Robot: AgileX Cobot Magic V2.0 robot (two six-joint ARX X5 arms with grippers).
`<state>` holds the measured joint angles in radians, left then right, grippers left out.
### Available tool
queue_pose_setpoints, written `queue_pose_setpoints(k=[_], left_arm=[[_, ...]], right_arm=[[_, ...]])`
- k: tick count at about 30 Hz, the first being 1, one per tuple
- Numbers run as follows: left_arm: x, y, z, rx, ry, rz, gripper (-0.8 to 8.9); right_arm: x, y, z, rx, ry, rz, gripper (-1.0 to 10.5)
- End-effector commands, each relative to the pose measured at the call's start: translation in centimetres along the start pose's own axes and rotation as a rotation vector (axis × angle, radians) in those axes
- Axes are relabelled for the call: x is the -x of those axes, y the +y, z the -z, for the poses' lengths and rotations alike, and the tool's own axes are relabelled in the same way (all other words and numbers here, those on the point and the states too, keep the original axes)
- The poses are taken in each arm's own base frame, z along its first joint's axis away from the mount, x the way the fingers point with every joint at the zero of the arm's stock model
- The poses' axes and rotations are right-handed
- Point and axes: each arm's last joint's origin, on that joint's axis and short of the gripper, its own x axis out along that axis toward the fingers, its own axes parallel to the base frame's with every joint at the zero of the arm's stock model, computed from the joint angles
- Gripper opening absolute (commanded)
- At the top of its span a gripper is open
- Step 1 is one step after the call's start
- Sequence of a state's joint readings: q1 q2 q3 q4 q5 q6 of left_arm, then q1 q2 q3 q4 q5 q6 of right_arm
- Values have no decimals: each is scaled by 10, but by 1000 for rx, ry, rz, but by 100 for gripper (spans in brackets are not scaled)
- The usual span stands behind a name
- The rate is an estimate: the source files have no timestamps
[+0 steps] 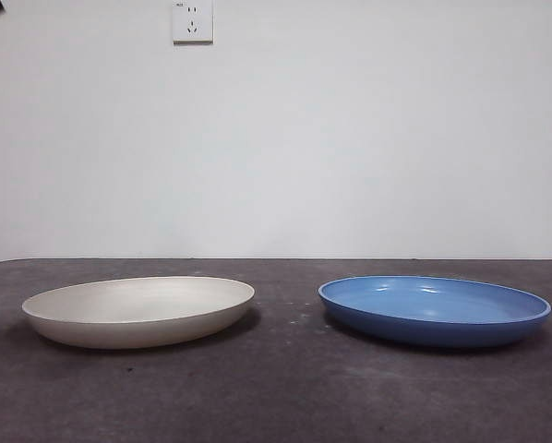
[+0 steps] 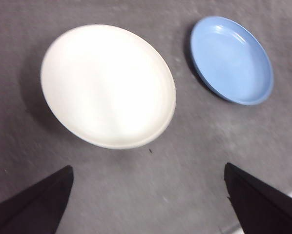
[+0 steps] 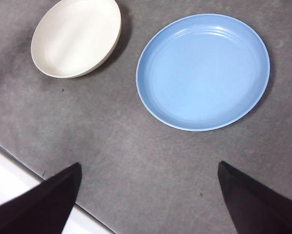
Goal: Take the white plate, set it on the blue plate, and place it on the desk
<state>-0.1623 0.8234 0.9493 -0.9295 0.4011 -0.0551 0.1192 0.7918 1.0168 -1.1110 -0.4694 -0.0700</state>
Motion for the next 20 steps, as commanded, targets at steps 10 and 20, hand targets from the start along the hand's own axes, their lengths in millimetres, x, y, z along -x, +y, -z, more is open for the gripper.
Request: queue_pose_setpoints(k=[10, 20], left_arm=[[-64, 28, -43, 73, 5, -127, 499], [-132, 58, -63, 100, 118, -223, 498]], right_arm=[[4, 2, -4, 3, -22, -4, 448], [4, 2, -4, 4, -23, -4, 448]])
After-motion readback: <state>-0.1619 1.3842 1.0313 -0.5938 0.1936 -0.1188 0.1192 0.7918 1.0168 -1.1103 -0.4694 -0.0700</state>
